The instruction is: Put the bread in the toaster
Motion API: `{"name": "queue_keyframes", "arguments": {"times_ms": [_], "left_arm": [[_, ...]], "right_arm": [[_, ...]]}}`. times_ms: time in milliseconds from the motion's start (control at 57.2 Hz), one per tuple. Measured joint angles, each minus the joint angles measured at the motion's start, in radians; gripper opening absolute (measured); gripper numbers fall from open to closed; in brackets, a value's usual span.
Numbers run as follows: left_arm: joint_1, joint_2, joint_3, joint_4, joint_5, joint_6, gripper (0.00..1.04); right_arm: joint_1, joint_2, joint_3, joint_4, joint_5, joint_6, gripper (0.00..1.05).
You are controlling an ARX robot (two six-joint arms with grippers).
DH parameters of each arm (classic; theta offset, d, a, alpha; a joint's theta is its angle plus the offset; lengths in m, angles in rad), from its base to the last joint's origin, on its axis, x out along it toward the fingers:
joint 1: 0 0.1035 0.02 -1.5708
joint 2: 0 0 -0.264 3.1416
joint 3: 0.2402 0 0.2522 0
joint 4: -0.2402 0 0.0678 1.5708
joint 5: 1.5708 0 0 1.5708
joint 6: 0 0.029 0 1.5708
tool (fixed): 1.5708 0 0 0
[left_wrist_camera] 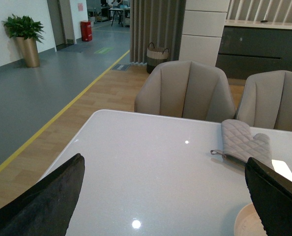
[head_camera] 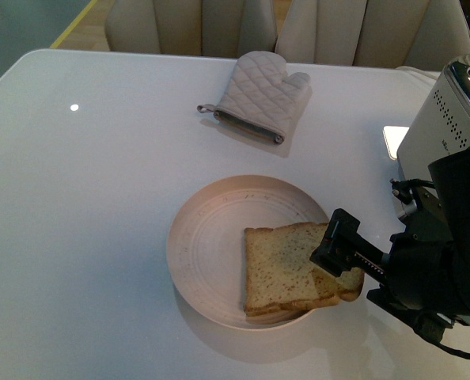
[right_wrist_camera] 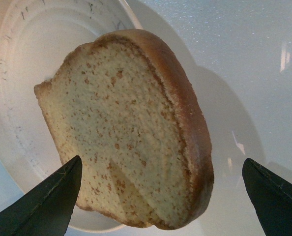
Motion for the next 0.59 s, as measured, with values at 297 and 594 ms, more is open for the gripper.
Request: {"name": "queue_keyframes", "arguments": {"times_ms": [297,594], "left_arm": [[0.000,0.000,0.000,0.000,0.000,0.000,0.97],[0.000,0.000,0.000,0.000,0.000,0.000,0.97]], "right_arm": [[0.001,0.018,0.012,0.008,-0.027,0.013,0.69],[0.008,0.008,0.000,0.048,-0.016,0.012,0.20]]}}
